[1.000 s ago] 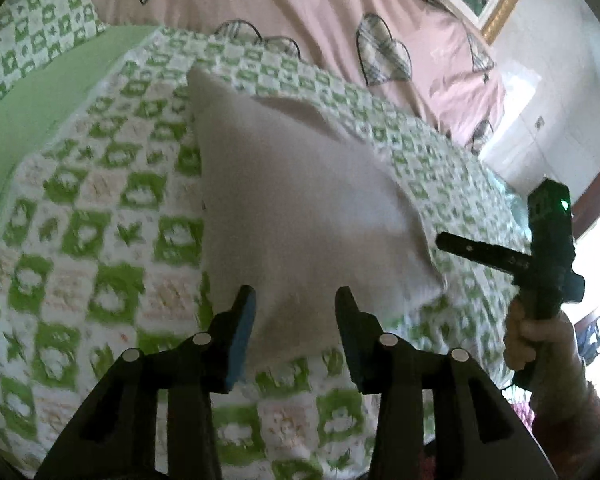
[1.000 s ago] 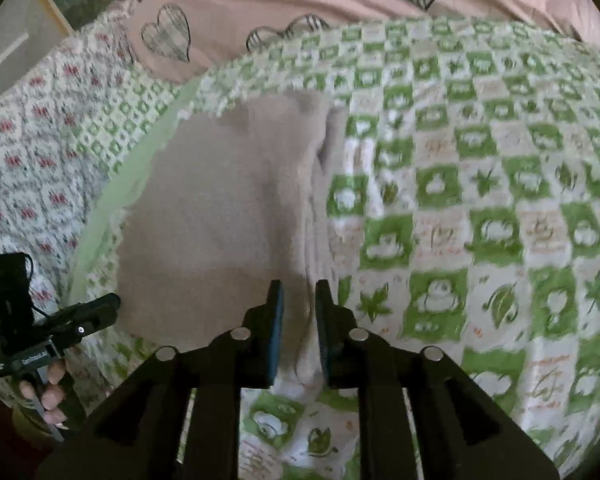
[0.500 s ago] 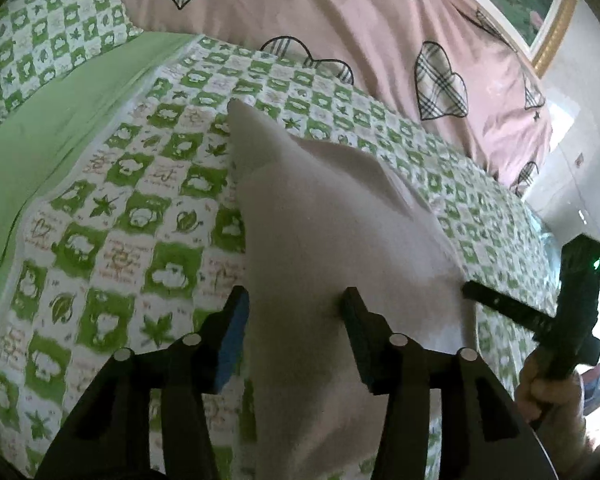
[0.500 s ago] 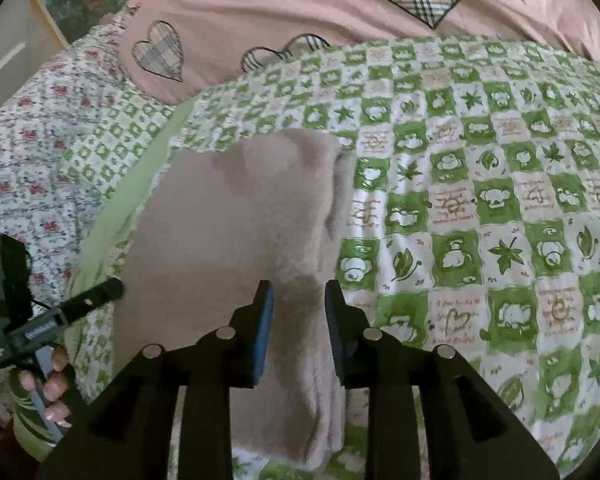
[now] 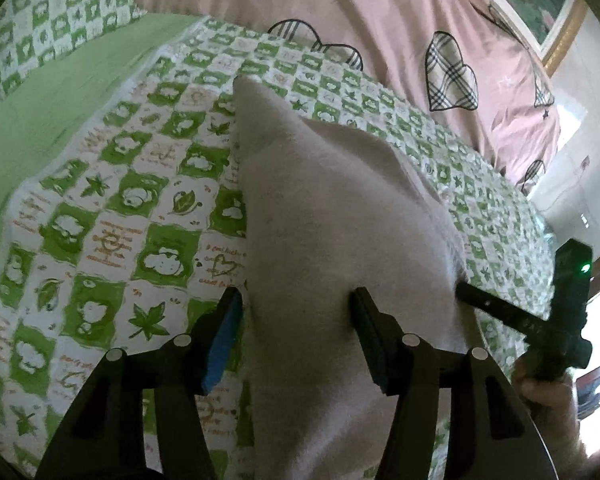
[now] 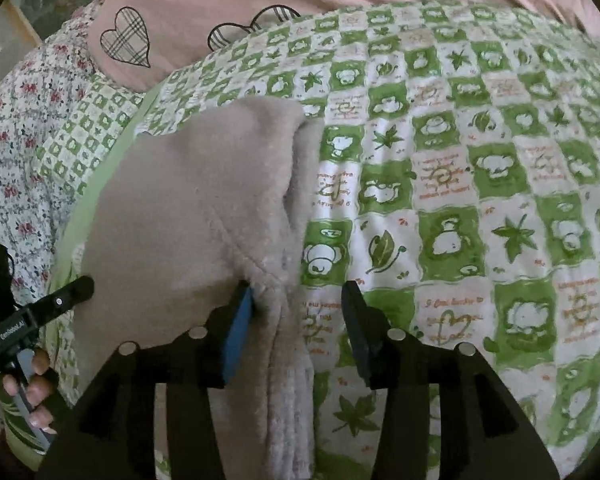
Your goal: Fold small clothes
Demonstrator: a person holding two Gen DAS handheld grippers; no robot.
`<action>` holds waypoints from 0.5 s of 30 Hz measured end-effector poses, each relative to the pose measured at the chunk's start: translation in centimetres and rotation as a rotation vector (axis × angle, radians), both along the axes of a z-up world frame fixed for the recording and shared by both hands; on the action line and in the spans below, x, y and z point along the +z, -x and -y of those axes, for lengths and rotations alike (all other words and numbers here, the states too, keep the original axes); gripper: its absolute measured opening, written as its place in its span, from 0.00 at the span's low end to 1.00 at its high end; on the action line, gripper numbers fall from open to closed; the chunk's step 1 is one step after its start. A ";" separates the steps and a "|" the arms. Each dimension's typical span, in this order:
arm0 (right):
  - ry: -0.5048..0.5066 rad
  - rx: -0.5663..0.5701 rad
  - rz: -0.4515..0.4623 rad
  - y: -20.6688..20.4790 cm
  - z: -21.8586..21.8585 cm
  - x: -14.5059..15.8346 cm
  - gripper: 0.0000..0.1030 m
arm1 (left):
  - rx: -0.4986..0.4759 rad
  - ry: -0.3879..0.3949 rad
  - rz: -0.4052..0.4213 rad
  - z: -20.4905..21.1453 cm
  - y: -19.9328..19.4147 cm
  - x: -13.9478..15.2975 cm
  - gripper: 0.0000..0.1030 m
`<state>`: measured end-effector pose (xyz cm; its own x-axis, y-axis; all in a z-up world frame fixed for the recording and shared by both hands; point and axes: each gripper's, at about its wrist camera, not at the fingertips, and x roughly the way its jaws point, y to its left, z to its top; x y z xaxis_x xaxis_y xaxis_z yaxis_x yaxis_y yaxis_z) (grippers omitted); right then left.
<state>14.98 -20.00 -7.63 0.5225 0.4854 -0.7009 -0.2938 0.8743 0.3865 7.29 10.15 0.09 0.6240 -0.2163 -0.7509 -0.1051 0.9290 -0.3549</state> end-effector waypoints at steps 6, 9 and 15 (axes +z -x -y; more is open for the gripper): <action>-0.006 -0.012 0.004 2.6 1.0 1.1 0.47 | 0.011 -0.051 -0.014 0.6 2.7 0.6 0.56; -0.008 -0.002 0.009 4.3 1.2 1.7 0.48 | 0.017 -0.088 -0.021 1.0 4.5 0.9 0.58; 0.000 0.036 0.081 8.1 0.6 3.1 0.64 | 0.027 -0.170 -0.049 2.2 8.3 0.4 0.68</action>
<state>6.90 -20.60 -4.53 0.5596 0.5051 -0.6570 -0.3556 0.8625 0.3602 -0.98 7.94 0.48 0.5900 -0.0673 -0.8046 -0.1439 0.9718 -0.1868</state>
